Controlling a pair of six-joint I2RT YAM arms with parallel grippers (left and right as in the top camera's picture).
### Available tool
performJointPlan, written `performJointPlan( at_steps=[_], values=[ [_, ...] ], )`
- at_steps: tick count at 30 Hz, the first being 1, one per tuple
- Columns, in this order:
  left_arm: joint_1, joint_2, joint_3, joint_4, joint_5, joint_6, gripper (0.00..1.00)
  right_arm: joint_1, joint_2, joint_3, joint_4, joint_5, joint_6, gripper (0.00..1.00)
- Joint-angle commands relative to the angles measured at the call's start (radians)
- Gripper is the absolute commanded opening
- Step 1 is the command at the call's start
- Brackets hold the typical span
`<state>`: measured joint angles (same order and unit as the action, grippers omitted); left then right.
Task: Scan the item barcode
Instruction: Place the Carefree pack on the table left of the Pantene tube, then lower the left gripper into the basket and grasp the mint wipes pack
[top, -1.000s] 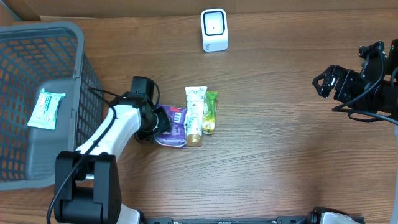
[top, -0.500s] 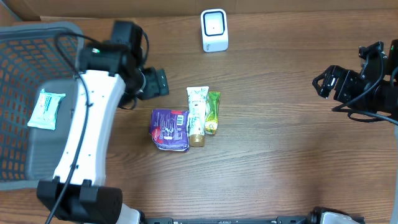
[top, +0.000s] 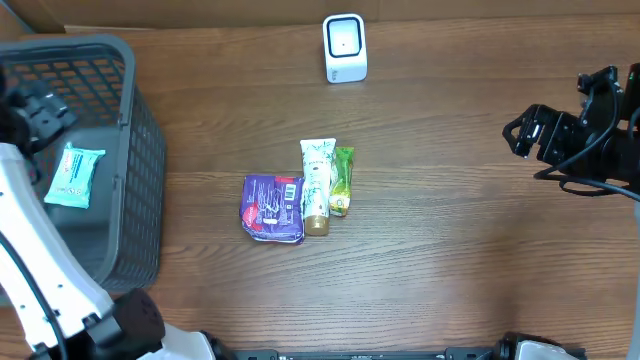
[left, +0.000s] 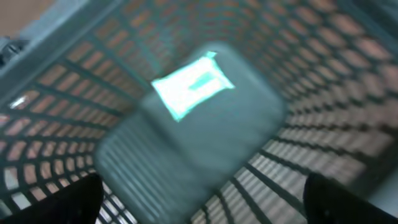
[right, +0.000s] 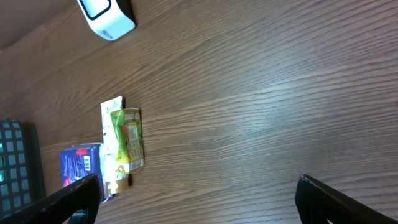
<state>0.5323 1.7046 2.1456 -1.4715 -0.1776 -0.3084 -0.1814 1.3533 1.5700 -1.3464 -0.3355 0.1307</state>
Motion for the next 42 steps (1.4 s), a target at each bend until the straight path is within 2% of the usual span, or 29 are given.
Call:
performJointPlan(
  at_steps=[1,4,6,12,15,21,26,31,42],
  values=[
    [0.031,0.035,-0.101,0.090,-0.032,0.079,0.92,0.006,-0.005,0.020,0.009,0.002,-0.002,1.00],
    [0.030,0.043,-0.183,0.191,-0.089,0.076,0.96,0.006,-0.005,0.020,0.009,0.002,-0.002,1.00],
    [0.030,0.043,-0.280,0.330,-0.114,0.082,1.00,0.006,-0.005,0.020,0.010,0.002,-0.002,1.00],
    [0.030,0.043,-0.491,0.672,-0.011,0.299,1.00,0.006,-0.005,0.020,0.009,0.002,-0.002,1.00],
    [0.030,0.043,-0.602,0.821,-0.005,0.407,1.00,0.006,-0.005,0.020,0.005,0.002,-0.002,1.00],
    [0.030,0.047,-0.786,1.039,-0.004,0.610,1.00,0.006,-0.005,0.020,0.004,0.002,-0.002,1.00],
    [0.031,0.089,-0.838,1.108,-0.005,0.683,1.00,0.006,-0.005,0.020,0.004,0.002,-0.002,1.00],
    [0.031,0.165,-0.837,1.115,0.047,0.678,0.98,0.006,-0.005,0.020,0.001,0.002,-0.002,1.00],
    [0.031,0.291,-0.834,1.181,0.033,0.613,0.99,0.006,-0.005,0.020,-0.015,0.002,-0.001,1.00]
  ],
)
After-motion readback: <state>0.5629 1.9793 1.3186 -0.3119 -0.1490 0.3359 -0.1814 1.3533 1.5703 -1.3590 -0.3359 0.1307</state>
